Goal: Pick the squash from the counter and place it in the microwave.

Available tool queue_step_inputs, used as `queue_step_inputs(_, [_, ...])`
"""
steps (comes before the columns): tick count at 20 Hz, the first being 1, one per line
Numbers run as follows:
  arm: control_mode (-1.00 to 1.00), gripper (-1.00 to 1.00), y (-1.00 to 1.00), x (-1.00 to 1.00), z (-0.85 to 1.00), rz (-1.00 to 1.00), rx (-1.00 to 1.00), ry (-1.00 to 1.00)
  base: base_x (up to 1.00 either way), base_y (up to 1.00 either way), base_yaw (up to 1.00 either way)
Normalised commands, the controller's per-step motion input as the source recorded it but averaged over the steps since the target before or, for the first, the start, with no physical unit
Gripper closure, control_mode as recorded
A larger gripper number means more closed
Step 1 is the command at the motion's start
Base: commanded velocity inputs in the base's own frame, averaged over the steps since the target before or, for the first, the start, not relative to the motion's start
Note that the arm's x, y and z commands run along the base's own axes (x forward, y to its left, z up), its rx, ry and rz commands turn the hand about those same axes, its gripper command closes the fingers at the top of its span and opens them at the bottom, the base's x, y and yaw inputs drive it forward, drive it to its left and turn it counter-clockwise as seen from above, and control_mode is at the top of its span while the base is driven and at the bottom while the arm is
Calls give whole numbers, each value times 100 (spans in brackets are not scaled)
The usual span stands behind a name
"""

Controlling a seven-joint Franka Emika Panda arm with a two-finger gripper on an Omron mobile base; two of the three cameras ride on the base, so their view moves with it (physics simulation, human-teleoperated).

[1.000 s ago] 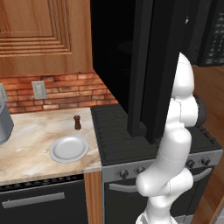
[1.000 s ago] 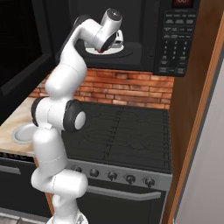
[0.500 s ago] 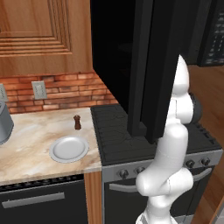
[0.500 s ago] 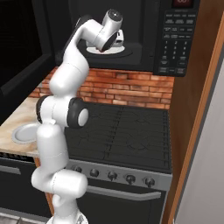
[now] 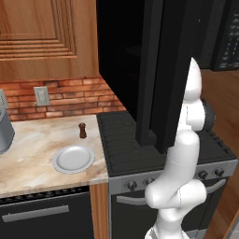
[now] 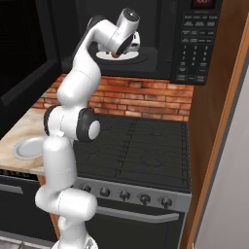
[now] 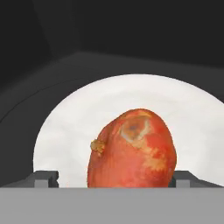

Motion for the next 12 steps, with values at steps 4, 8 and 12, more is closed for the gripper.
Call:
queue_step_inputs(4, [-100,-100,0,-40,0,0,3,-3,0,0,0])
queue_step_inputs(8, [-100,-100,1,-78,3,0,3,-13,0,0,0])
queue_step_inputs(12, [-100,-100,0,-90,1,-4,2,-12,0,0,0])
